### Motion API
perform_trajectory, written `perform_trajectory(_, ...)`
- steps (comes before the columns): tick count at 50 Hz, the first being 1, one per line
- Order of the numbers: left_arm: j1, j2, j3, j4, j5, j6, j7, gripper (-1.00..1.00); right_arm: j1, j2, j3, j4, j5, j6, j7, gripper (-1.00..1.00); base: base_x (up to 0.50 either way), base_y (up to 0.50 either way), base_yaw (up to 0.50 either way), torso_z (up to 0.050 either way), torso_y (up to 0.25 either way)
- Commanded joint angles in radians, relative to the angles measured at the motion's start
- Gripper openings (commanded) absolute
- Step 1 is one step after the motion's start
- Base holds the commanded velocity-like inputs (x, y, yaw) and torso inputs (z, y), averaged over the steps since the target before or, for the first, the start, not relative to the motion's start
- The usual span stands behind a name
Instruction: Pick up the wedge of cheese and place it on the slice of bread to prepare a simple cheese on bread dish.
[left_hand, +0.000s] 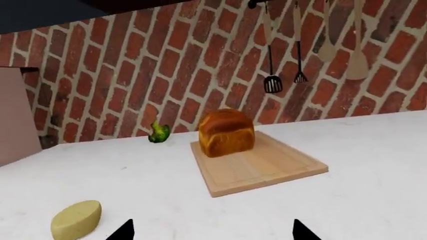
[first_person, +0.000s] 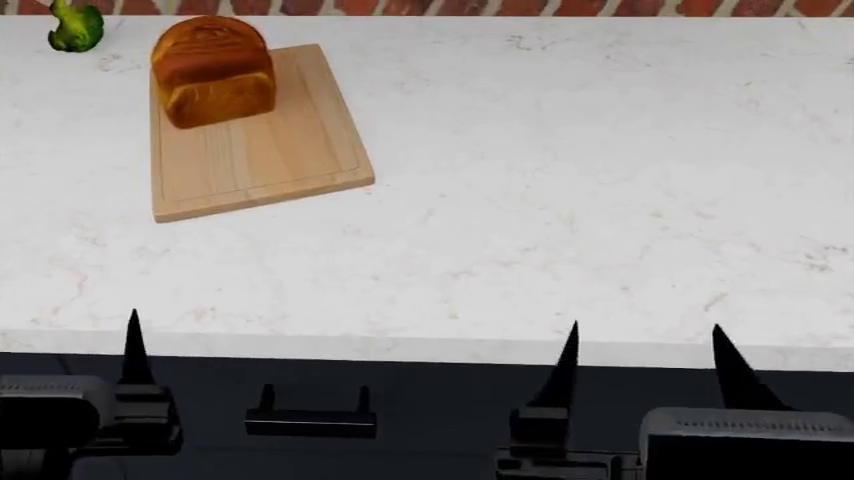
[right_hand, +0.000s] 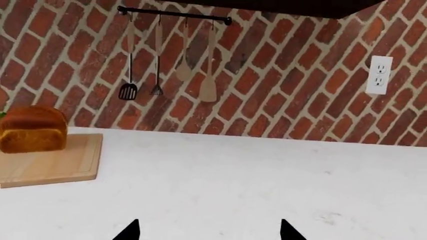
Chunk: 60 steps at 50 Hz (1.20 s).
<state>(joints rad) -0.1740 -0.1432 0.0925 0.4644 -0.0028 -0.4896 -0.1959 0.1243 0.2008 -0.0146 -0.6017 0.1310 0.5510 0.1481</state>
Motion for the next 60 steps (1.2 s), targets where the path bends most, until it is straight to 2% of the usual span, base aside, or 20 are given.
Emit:
perform_trajectory(1,-0.162,-0.004,-0.029,-0.01,-0.015,-0.132,0.017,1.0,0.137,0.018,0.029,-0.035,0.005,0.147,0.007,1.0,0.0,0.0,0.0,0.0,0.0)
perform_trajectory(9,-0.252,-0.019,-0.011,-0.031,-0.012,-0.187,0.023,1.0,0.255,0.036,0.03,0.025,0.003,0.199,0.012,1.0,0.0,0.0,0.0,0.0,0.0)
perform_trajectory(10,-0.265,-0.041,0.029,-0.045,0.044,-0.177,0.0,1.0,0.27,0.049,0.013,0.044,-0.024,0.182,0.023,1.0,0.0,0.0,0.0,0.0,0.0)
perform_trajectory(13,-0.308,-0.019,-0.013,-0.082,-0.015,-0.193,0.022,1.0,0.316,0.049,0.013,0.088,-0.014,0.179,0.014,1.0,0.0,0.0,0.0,0.0,0.0)
perform_trajectory(30,-0.481,-0.038,0.029,-0.233,0.028,-0.231,-0.005,1.0,0.555,0.087,-0.046,0.291,-0.019,0.228,-0.033,1.0,0.0,0.0,0.0,0.0,0.0)
perform_trajectory(47,-0.584,-0.05,0.033,-0.34,0.037,-0.232,-0.019,1.0,0.675,0.111,-0.054,0.403,-0.018,0.236,-0.054,1.0,0.0,0.0,0.0,0.0,0.0)
perform_trajectory(58,-0.663,-0.065,0.042,-0.344,0.038,-0.281,-0.011,1.0,0.74,0.12,-0.062,0.448,-0.027,0.239,-0.05,1.0,0.0,0.0,0.0,0.0,0.0)
perform_trajectory(60,-0.673,-0.049,0.001,-0.343,-0.008,-0.299,0.011,1.0,0.755,0.121,-0.067,0.455,-0.029,0.242,-0.051,1.0,0.0,0.0,0.0,0.0,0.0)
